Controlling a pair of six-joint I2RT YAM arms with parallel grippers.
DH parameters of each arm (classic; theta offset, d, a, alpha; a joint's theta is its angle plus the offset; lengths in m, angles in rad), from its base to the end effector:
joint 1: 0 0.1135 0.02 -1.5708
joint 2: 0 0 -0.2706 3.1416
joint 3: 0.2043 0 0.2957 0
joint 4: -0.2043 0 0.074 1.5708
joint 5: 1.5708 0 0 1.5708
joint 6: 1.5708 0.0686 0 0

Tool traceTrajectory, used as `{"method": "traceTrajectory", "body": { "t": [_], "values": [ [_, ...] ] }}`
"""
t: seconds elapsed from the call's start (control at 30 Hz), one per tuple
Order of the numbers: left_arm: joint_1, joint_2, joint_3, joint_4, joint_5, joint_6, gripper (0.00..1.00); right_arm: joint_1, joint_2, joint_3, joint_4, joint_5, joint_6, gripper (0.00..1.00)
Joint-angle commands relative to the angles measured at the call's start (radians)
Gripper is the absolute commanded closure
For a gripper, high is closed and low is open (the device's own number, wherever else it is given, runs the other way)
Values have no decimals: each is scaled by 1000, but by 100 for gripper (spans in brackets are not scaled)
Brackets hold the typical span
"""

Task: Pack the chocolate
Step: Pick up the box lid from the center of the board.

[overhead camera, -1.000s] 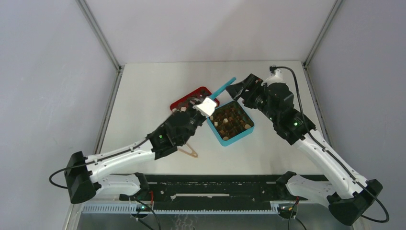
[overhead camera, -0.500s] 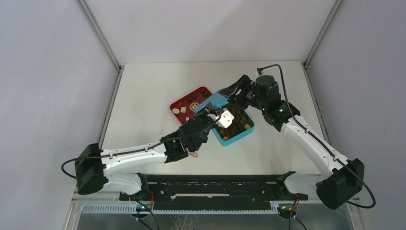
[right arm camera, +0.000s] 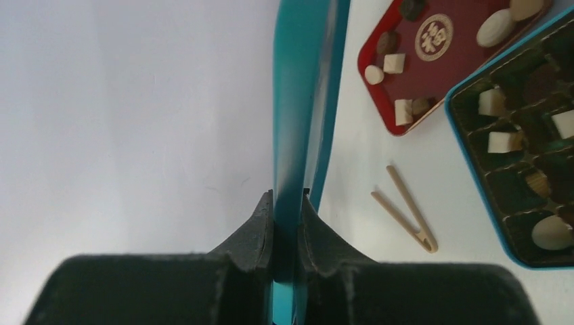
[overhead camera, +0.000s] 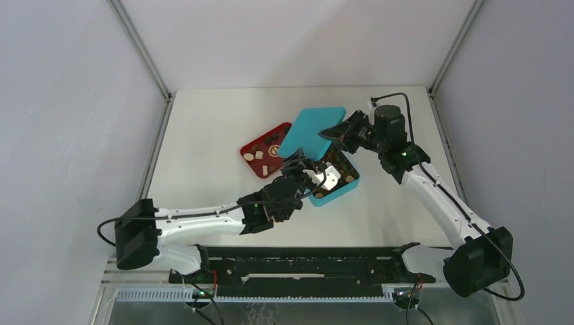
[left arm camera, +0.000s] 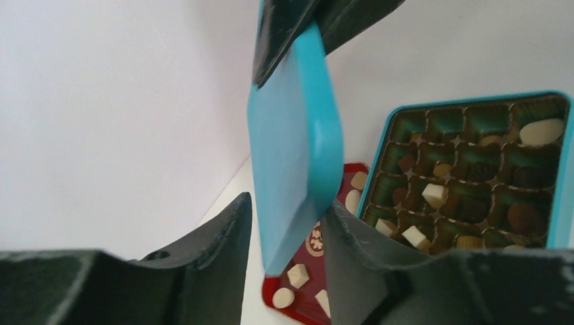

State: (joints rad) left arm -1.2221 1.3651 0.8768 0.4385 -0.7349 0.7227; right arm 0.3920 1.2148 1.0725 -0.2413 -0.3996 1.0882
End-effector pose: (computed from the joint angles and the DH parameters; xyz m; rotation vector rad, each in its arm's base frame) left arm 0.1708 -0.3351 0.2893 0.9382 1.3104 0.2087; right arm 0.3115 0.1576 0.3341 0.4601 2.1343 1.3078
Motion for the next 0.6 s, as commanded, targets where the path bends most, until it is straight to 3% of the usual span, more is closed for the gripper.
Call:
{"method": "traceTrajectory", "body": {
  "t": [0.0,0.27,0.57],
  "values": [
    [-4,-76,-23,91,-39,-21,47,-100,-43,-20,53,-44,-74,100],
    [11,-134,-100,72,-37,-109,27,-272,-1,-21,79,-257,-216,100],
    [169,-244,-101,-163,157,-486,19,-318,106,-24,118,-473,-378,100]
  ]
}}
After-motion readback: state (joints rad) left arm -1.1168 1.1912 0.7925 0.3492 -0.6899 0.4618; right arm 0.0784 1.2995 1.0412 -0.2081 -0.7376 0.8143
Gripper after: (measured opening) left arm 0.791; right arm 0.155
